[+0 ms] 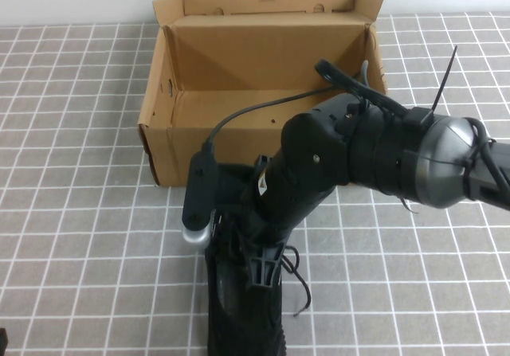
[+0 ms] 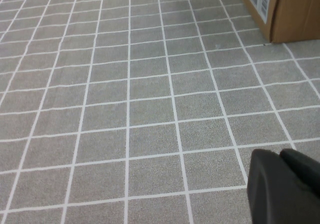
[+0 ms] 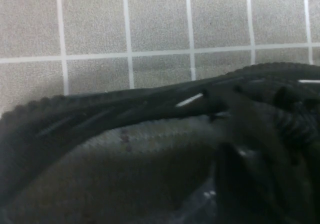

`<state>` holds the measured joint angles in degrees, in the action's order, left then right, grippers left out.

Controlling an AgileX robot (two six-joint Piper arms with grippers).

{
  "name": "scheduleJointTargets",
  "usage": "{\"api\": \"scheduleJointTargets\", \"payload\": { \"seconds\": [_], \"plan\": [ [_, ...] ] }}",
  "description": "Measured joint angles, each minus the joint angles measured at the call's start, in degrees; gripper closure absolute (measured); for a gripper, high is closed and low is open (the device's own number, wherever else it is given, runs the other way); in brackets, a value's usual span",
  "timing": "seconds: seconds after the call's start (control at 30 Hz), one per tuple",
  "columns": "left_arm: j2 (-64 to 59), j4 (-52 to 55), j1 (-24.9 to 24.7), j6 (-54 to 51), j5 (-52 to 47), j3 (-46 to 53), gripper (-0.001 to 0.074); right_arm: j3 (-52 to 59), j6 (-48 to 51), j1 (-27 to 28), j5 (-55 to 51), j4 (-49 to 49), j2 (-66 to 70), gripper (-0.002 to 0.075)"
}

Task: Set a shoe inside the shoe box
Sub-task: Pick up the shoe from the table

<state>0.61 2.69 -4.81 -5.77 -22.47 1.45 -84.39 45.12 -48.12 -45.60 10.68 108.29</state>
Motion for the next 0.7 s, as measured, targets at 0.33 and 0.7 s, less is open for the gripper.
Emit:
{"api": "scheduleJointTargets", "payload": {
  "seconds": [0.33, 0.7],
  "plan": [
    [0.0, 0.0, 0.0, 0.0, 0.0, 0.0, 0.0735, 0.0, -1.8, 0.0, -0.6, -0.2, 0.0, 0.0713],
    [0.0, 0.0, 0.0, 0.0, 0.0, 0.0, 0.0735, 0.0, -11.6, -1.6, -5.5, -0.7, -9.3, 0.0719]
  ]
}}
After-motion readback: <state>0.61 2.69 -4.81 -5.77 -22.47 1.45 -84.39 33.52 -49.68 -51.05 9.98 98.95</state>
